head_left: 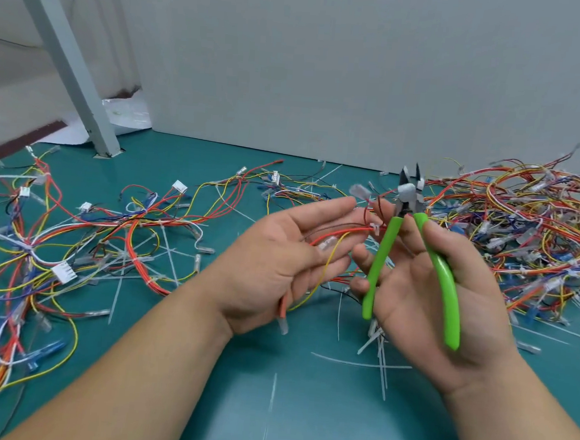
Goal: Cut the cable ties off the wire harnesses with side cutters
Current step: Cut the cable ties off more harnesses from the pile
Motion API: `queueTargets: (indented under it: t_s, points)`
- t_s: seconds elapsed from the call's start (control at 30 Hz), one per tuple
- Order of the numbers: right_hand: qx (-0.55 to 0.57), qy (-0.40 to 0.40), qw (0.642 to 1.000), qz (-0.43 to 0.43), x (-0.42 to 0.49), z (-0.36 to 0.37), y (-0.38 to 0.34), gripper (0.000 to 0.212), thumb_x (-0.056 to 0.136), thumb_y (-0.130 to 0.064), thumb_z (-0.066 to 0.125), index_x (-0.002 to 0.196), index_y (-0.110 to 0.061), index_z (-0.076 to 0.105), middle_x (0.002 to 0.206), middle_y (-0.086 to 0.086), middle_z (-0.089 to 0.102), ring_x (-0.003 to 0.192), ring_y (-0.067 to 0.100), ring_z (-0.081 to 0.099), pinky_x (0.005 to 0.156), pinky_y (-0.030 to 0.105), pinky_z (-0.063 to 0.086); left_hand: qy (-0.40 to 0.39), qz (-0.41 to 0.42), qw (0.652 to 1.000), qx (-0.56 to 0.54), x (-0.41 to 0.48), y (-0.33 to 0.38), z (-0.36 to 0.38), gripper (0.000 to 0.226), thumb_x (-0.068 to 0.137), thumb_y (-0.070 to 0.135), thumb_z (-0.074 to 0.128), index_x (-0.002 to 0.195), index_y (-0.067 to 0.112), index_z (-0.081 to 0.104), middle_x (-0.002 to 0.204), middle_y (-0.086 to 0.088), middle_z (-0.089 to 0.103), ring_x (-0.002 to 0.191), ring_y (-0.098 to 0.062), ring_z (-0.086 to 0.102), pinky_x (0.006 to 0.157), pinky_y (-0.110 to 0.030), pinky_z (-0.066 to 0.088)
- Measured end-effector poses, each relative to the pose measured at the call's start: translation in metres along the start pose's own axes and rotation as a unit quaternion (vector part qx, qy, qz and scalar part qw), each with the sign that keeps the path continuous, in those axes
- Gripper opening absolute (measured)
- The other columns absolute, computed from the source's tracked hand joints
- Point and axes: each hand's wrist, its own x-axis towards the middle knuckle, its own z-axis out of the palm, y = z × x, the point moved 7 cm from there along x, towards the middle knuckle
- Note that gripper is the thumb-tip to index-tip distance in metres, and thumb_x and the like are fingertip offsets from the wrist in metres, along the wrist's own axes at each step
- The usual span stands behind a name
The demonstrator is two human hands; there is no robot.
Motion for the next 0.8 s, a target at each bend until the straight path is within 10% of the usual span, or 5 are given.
queueTargets:
  t_s: [0.27, 0.5, 0.8]
  points:
    - [0.030, 0.065, 0.997, -0.042, 0.004, -0.016, -0.015, 0.046, 0.092, -0.043, 0.052, 0.127, -0.015, 0.062, 0.146, 0.006, 0.060, 0.115, 0.020, 0.067, 0.078, 0.037, 0.045, 0.116, -0.078, 0.986, 0.093, -0.007, 0.005, -0.035, 0.021, 0.099, 0.013, 0.057, 0.117, 0.012, 0.068, 0.100, -0.016, 0.077, 0.077, -0.016, 0.076, 0.054, -0.020, 0.056]
    - [0.065, 0.089, 0.991, -0.073, 0.004, -0.028, -0.024, 0.043, 0.097, -0.044, 0.047, 0.124, -0.015, 0.062, 0.129, 0.003, 0.068, 0.117, 0.019, 0.067, 0.078, 0.036, 0.045, 0.095, 0.003, 0.994, -0.054, -0.004, 0.026, -0.040, 0.039, 0.087, 0.004, 0.059, 0.125, 0.012, 0.059, 0.118, -0.020, 0.073, 0.095, -0.020, 0.076, 0.068, -0.022, 0.061]
    - [0.131, -0.158, 0.977, 0.051, 0.005, 0.000, -0.006, 0.052, 0.098, -0.037, 0.049, 0.138, -0.003, 0.046, 0.113, 0.014, 0.051, 0.090, 0.025, 0.049, 0.080, 0.040, 0.042, 0.189, -0.015, 0.965, 0.183, -0.006, 0.018, -0.052, 0.022, 0.103, 0.025, 0.052, 0.094, 0.017, 0.070, 0.072, -0.005, 0.073, 0.086, -0.023, 0.075, 0.067, -0.031, 0.043]
